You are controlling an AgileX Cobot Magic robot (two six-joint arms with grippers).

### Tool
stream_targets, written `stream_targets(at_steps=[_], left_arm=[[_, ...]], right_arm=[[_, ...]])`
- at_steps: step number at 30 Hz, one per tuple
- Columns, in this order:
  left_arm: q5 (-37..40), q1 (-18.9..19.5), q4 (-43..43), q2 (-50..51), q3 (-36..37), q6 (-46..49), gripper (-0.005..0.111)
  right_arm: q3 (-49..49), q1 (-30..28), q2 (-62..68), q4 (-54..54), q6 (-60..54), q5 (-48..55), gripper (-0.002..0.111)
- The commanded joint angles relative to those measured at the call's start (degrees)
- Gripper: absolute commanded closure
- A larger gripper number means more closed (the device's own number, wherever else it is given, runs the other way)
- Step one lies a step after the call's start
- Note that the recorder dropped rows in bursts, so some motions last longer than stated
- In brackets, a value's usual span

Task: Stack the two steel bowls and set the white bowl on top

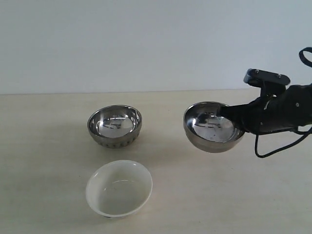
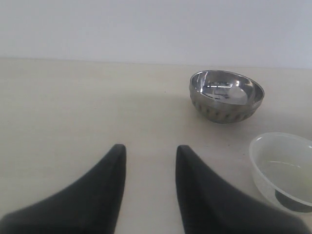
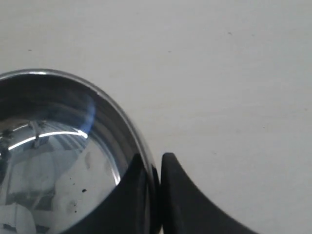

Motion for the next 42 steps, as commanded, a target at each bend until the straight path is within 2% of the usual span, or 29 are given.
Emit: stream_targets(at_steps=[1, 9, 19, 34, 37, 42], left_arm=[[0.0, 0.2, -0.1, -0.2, 0.2, 0.3, 0.074], [0.0, 0.2, -0.1, -0.2, 0.2, 0.3, 0.074], [0.0, 0.2, -0.1, -0.2, 0.2, 0.3, 0.074], [0.0, 0.2, -0.1, -0.2, 0.2, 0.3, 0.074], [0.0, 0.2, -0.1, -0.2, 0.2, 0.3, 0.074], [0.0, 0.2, -0.1, -0.2, 0.2, 0.3, 0.074]], right_arm=[[-0.9, 3.3, -1.1, -0.1, 0.3, -0.7, 0.108], [-1.3, 9.0, 1.7, -0.1, 0.6, -4.1, 0.108], [-1.3, 9.1, 3.3, 0.0, 0.6, -1.7, 0.108], [-1.3, 9.1, 5.8, -0.1, 0.4, -5.0, 0.107], [-1.3, 9.1, 5.8, -0.1, 0.4, -5.1, 0.097], [-1.3, 9.1, 5.8, -0.1, 0.4, -5.4, 0.063]])
